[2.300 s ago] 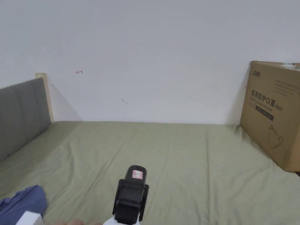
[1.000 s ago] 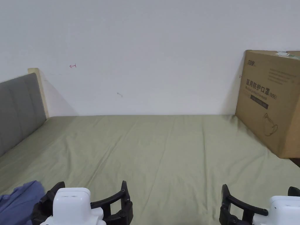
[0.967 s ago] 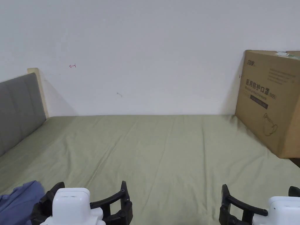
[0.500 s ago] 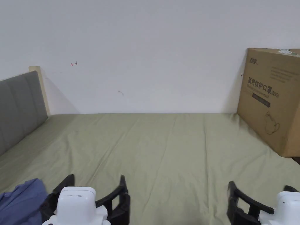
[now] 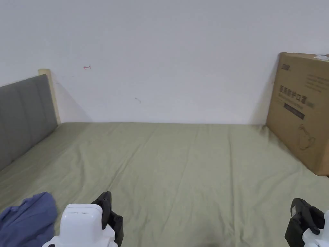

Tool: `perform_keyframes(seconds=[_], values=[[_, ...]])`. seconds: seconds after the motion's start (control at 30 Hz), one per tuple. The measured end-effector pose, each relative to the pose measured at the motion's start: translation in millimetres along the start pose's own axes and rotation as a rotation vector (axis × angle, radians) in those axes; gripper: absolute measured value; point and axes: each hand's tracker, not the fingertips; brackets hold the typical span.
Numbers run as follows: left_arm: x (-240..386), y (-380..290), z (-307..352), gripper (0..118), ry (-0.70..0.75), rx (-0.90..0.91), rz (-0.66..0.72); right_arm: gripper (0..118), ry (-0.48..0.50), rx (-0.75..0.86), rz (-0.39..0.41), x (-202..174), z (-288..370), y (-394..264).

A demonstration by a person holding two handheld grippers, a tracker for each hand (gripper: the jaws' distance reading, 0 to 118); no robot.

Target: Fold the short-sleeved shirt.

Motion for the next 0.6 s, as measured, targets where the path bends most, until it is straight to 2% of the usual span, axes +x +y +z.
perform_keyframes(seconds=[0.1,0.2,0.27,0.37,0.5,0.6], values=[[-35.1,1.4,16.7,0,0.108,0.012,-0.04,0,0.084,0.008,0.063,-38.3,-9.9,3.4],[-81.2,1.6,38.2,0,0.262,0.009,-0.042,0,0.249,0.03,0.095,-88.6,-15.5,4.4],[-111.0,-0.5,53.0,0,0.359,-0.003,-0.033,0,0.37,0.051,0.087,-121.5,-13.4,3.8],[-136.7,-9.1,69.9,0,0.482,-0.008,-0.027,0,0.458,0.062,0.123,-157.4,-10.8,2.9],[-152.9,-11.0,77.2,0,0.531,0.03,0.022,0,0.52,0.048,0.115,-170.7,-16.6,4.7],[-182.5,9.6,48.6,0,0.564,0.008,0.102,0,0.536,0.022,0.103,-162.6,-22.5,9.3]])
